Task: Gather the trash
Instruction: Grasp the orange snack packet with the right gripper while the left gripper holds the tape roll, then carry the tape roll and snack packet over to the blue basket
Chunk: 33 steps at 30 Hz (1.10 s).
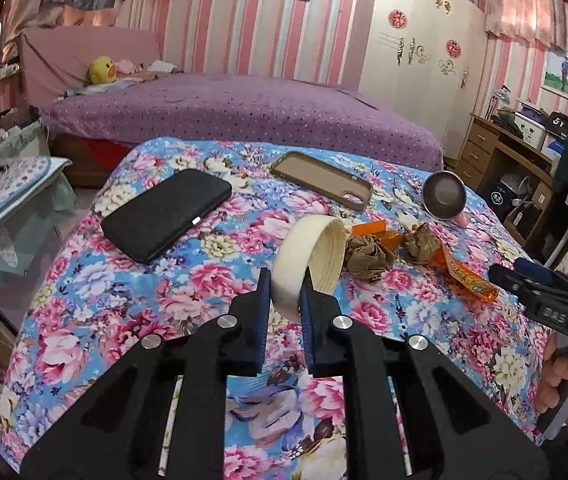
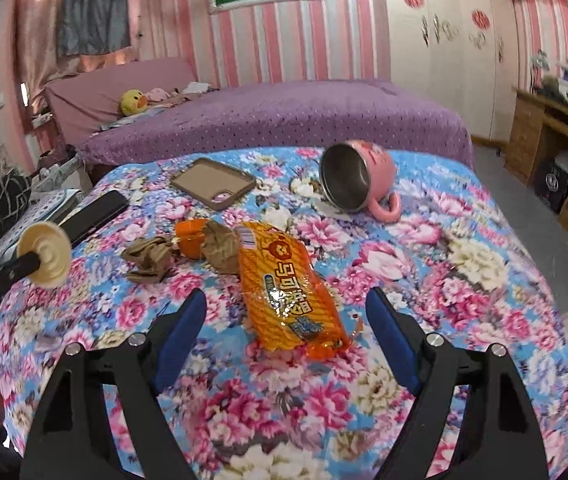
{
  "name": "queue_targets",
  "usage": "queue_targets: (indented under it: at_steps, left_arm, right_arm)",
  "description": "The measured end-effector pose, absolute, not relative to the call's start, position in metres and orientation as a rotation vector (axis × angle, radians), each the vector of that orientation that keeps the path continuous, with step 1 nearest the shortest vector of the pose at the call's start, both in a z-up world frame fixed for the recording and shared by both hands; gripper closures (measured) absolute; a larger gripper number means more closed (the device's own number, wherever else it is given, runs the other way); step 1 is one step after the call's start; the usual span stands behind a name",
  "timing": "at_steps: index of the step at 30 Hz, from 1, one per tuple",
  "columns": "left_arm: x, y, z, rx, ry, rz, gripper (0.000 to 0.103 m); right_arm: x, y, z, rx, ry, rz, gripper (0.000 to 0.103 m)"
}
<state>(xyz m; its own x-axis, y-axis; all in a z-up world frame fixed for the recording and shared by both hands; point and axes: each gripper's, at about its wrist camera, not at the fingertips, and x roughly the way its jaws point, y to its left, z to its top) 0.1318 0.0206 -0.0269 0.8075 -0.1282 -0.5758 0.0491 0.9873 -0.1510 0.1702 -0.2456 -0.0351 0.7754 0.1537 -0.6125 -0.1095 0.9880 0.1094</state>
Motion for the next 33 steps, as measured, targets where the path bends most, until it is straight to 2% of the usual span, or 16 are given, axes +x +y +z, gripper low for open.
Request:
queue_targets:
  at_steps: [10,12,14,15,16,17,18,22,33]
  left_arm:
    - [0.142,0.012,-0.028,-0.146,0.625,-0.108,0.090]
    - [0.143,0.012,-0.029,-0.147,0.626,-0.108,0.090]
    - [0.143,0.012,-0.029,-0.145,0.630,-0.106,0.090]
    - [0.143,0.012,-0.029,-0.146,0.630,-0.105,0.090]
    - [0.143,0.013,-0.029,-0.148,0.629,-0.104,0.090]
    - [0.143,0.013,-0.029,-0.150,0.629,-0.103,0.090]
    - [0.144,0.013,-0.029,-0.150,0.629,-0.101,0.090]
    - [0.143,0.013,-0.029,-0.148,0.626,-0.100,0.090]
    - [0.128,0.015,-0.024,-0.153,0.591,-0.091,0.090]
  right_arm:
    - [0.222,-0.228,-0.067,0.032,0.847,0.196,0.023]
    - [0.230,-0.229,-0.073,0.042,0.874,0.198,0.026]
    - [0.230,-0.229,-0.073,0.032,0.871,0.185,0.035]
    - [0.229,-0.228,-0.073,0.030,0.868,0.182,0.043]
    - [0.229,-0.228,-0.072,0.029,0.862,0.186,0.056]
    - [0.228,-0.228,-0.071,0.023,0.858,0.193,0.063]
    - [0.226,-0.227,-0.071,0.015,0.851,0.195,0.075]
    - [0.220,-0.226,-0.066,-0.002,0.834,0.215,0.096]
    - [0.158,-0.244,-0.028,-0.005,0.661,0.237,0.099]
